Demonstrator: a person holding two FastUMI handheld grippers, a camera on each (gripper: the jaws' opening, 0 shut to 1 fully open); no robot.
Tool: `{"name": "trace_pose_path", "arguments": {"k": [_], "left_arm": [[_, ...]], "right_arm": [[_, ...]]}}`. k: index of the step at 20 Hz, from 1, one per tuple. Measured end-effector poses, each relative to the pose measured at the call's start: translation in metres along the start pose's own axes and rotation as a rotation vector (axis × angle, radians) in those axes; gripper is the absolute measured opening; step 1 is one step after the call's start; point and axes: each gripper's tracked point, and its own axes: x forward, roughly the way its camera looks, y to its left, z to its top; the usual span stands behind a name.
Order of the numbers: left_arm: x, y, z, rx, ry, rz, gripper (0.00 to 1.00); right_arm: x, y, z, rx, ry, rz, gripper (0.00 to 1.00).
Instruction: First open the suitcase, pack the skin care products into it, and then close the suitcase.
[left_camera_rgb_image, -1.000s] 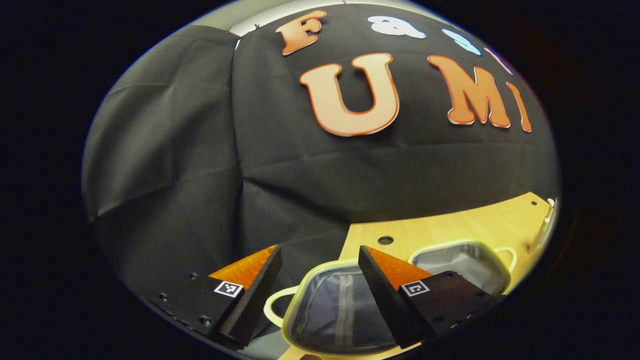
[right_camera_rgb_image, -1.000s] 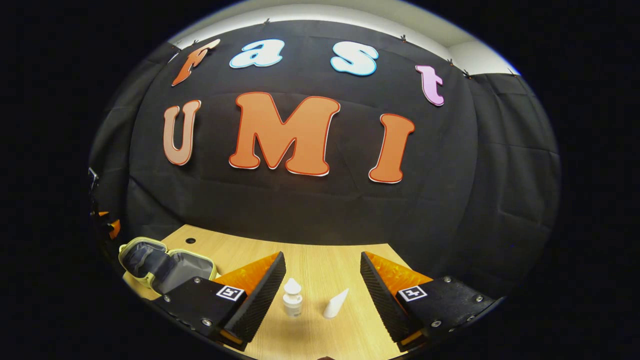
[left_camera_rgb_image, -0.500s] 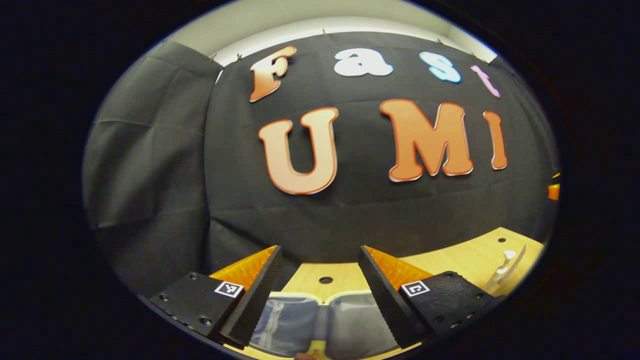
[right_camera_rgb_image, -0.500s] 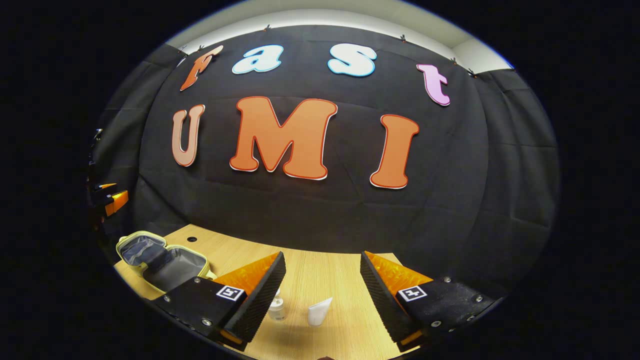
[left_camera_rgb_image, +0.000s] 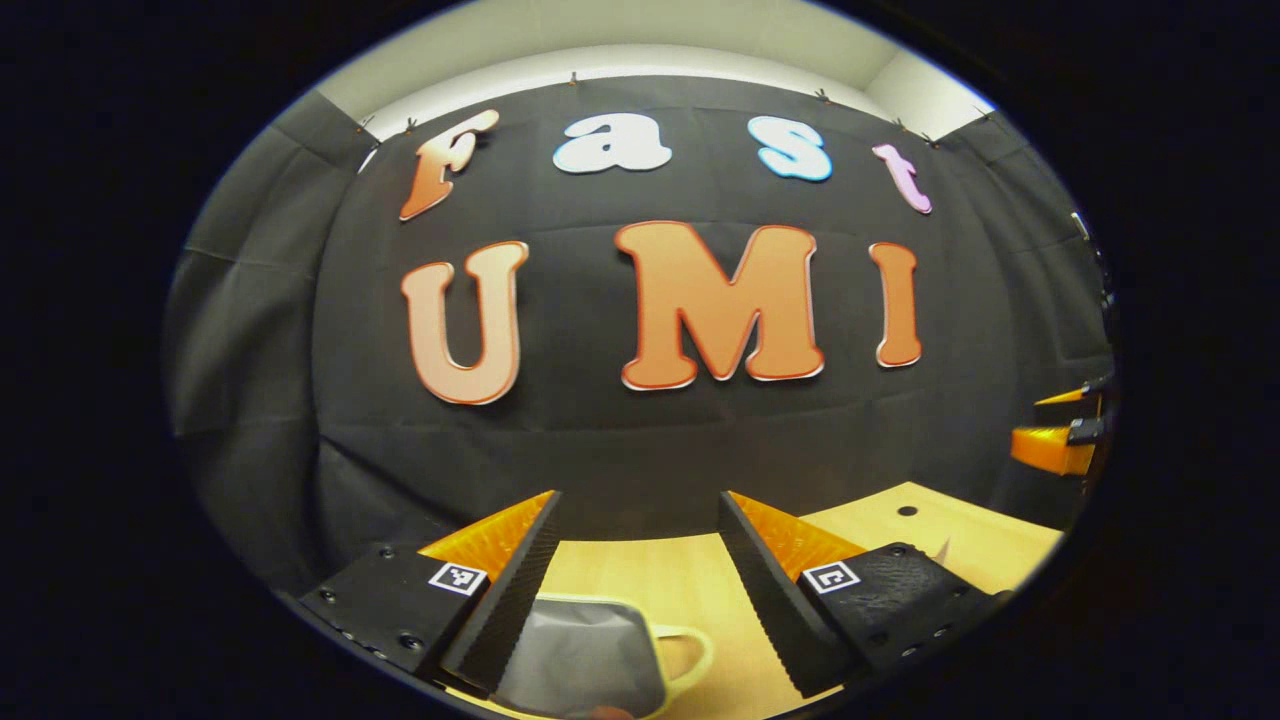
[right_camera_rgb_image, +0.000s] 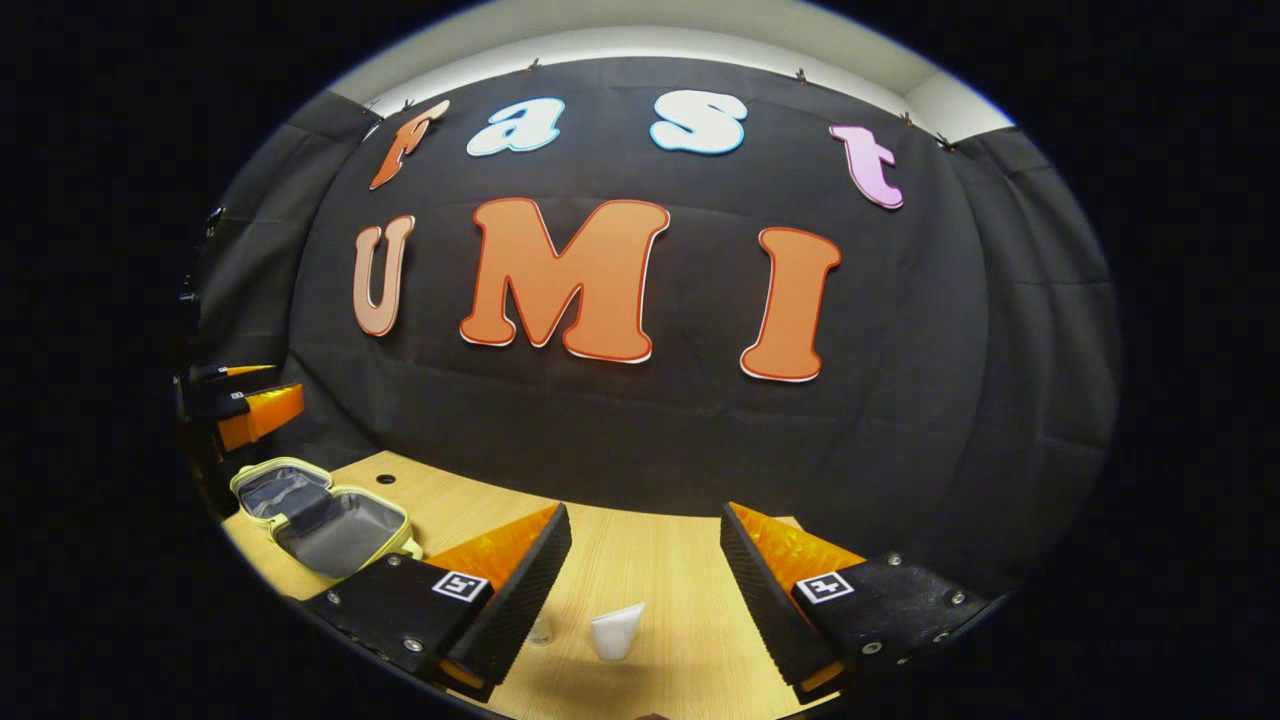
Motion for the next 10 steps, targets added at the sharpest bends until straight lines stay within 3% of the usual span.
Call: {"name": "trace_pose_path", "arguments": {"k": [10], "left_arm": [[0.013, -0.108, -0.073, 0.036, 0.157, -0.217, 0.99]], "right_arm": [[0.007, -0.011, -0.077, 0.011, 0.172, 0.042, 0.96]]}}
